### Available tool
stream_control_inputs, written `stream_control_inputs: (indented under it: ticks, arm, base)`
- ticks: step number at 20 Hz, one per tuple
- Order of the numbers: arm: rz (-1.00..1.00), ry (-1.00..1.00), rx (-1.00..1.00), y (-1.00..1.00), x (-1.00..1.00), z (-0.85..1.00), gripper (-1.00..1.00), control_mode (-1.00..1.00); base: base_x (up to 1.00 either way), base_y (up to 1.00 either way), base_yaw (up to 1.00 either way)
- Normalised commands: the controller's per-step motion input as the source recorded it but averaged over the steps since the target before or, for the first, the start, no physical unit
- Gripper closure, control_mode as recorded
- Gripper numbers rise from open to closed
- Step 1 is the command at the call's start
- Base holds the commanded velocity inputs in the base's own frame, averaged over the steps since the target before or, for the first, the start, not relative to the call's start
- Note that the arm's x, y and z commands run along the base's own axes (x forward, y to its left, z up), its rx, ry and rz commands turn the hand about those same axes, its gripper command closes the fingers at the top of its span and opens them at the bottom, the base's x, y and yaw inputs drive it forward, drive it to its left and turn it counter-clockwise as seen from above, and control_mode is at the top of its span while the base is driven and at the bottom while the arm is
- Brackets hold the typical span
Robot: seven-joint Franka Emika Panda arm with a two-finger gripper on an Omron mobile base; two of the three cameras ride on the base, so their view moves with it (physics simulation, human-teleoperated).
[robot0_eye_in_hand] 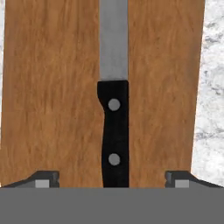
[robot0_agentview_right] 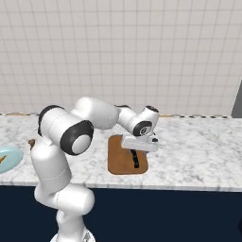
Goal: Pick up the knife from the drawer and place it on the cutting board. Then place the meat from the plate to the cutting board.
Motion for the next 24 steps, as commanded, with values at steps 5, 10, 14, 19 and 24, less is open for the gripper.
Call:
stream_control_inputs:
  ticks: [5, 10, 14, 19, 24]
  arm:
    - [0.19, -0.04, 0.06, 0.19, -0.4, 1.0, -1.0, -1.0]
    - [0.04, 0.0, -0.01, 0.86, -0.65, 1.0, -1.0, -1.0]
    - [-0.08, -0.02, -0.08, 1.0, -0.58, 0.85, -1.0, -1.0]
    - [-0.06, -0.06, -0.05, 0.95, -0.33, 0.4, -1.0, -1.0]
    - [-0.03, -0.12, -0.11, 1.0, -0.53, 0.3, -1.0, -1.0]
  base:
    - [0.0, 0.0, 0.0]
    - [0.0, 0.0, 0.0]
    - [0.0, 0.0, 0.0]
    - [0.0, 0.0, 0.0]
    - [0.0, 0.0, 0.0]
